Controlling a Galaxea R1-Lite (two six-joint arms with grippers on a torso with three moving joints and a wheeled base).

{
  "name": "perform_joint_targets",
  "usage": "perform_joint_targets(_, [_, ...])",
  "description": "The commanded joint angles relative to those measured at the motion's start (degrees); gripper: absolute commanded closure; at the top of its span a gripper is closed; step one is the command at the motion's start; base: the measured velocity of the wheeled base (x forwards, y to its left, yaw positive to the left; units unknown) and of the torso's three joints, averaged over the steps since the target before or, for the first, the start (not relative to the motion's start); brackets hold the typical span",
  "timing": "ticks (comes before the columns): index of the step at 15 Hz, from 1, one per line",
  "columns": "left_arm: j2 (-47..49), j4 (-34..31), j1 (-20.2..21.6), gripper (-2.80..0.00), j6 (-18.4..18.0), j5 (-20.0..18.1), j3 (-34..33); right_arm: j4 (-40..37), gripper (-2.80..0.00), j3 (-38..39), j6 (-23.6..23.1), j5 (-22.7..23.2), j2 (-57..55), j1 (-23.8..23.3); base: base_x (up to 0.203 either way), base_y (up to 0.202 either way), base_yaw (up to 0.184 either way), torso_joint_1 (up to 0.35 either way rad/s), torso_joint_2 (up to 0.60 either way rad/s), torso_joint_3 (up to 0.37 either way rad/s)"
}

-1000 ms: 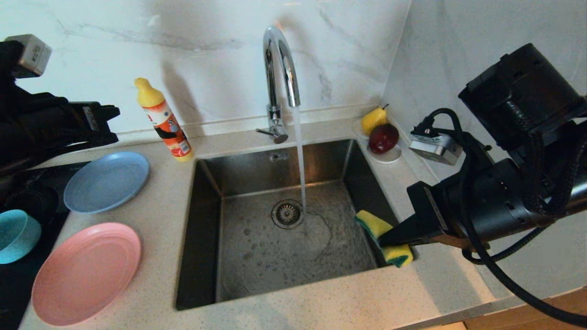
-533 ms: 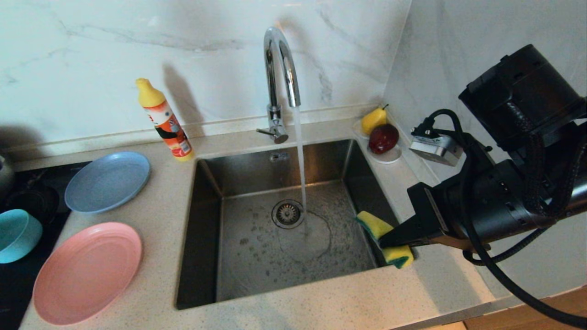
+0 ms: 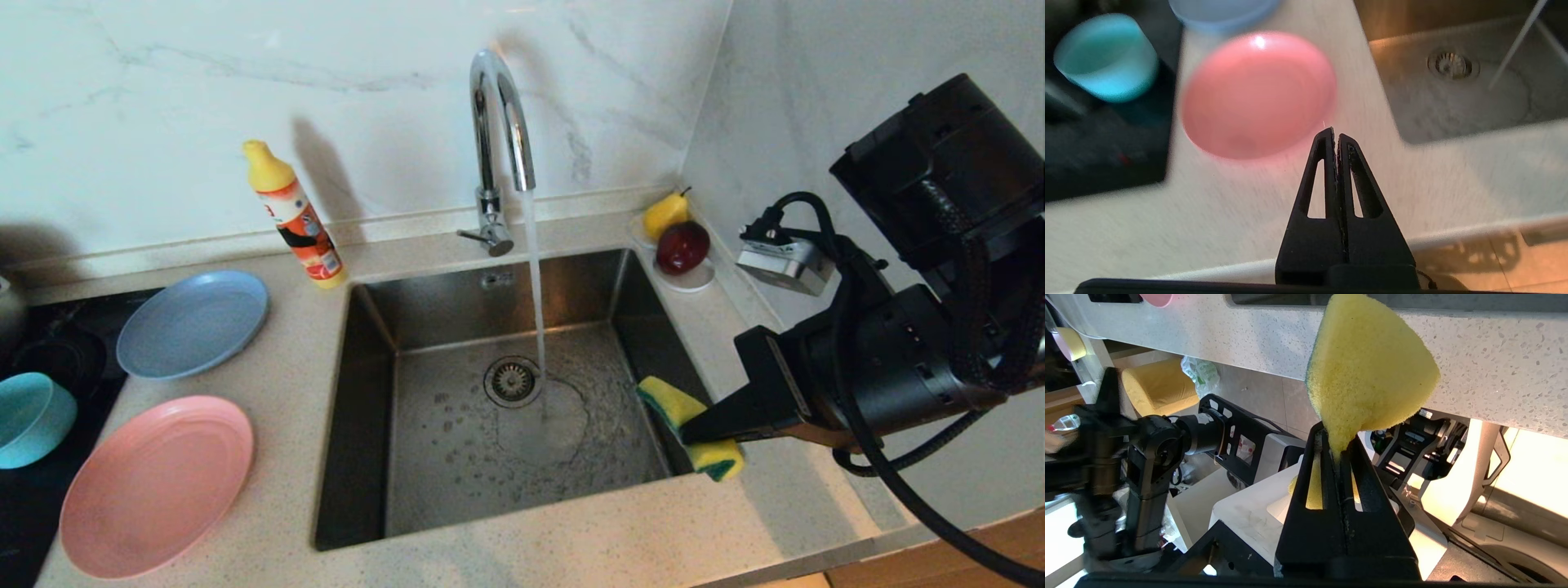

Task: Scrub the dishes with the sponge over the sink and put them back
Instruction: Put down the sponge

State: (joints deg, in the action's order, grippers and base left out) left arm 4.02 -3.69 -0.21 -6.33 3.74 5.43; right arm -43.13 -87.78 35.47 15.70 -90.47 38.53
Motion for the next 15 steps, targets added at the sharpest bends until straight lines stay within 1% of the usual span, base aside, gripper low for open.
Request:
perform_joint_targets(1, [-4.1,1.2,0.1,0.00,-1.0,-0.7,-3.4,-0.2,0.00,-0.3,0.0,0.0,0.3,0.1,0.000,0.000,0.000,0.000,0.00,0.000])
perform_joint_targets(2, [-4.1,3.2,0.0,0.00,-1.3,-2.8,-4.1,-0.2,0.00,-0.2,0.0,-0.1,0.2,0.2,0.000,0.000,0.000,0.000,0.00,0.000])
perform_joint_targets(3, [-4.1,4.6,0.1,0.00,-0.7,-4.2,-5.5,-0.2,0.00,-0.1,-0.1,-0.5,0.3,0.2,0.000,0.000,0.000,0.000,0.00,0.000])
perform_joint_targets(4, [-4.0,4.7,0.1,0.00,-0.5,-5.7,-6.5,-0.2,0.00,-0.1,-0.1,-1.4,0.4,0.2,0.000,0.000,0.000,0.000,0.00,0.000])
perform_joint_targets(7, [-4.1,4.9,0.1,0.00,-1.0,-5.9,-6.4,-0.3,0.00,0.1,-0.2,-3.1,0.8,0.5,0.000,0.000,0.000,0.000,0.00,0.000])
perform_joint_targets(9, [-4.1,5.1,0.1,0.00,0.9,-5.4,-6.4,-0.5,0.00,0.2,-1.1,-4.9,1.5,0.5,0.000,0.000,0.000,0.000,0.00,0.000])
perform_joint_targets(11, [-4.1,5.2,0.1,0.00,1.9,-5.3,-6.5,-0.5,0.00,0.2,-1.7,-7.3,2.0,0.6,0.000,0.000,0.000,0.000,0.00,0.000])
perform_joint_targets(13, [-4.1,5.2,0.1,0.00,1.9,-5.3,-6.4,-0.7,0.00,0.0,-2.3,-10.1,2.9,1.0,0.000,0.000,0.000,0.000,0.00,0.000])
perform_joint_targets(14, [-4.1,5.2,0.1,0.00,2.0,-5.3,-6.4,-0.9,0.00,0.4,-3.5,-12.7,3.2,1.5,0.000,0.000,0.000,0.000,0.00,0.000])
perform_joint_targets(15, [-4.1,5.2,0.1,0.00,2.0,-5.3,-6.4,-0.9,0.00,1.2,-4.6,-16.6,3.3,2.1,0.000,0.000,0.000,0.000,0.00,0.000])
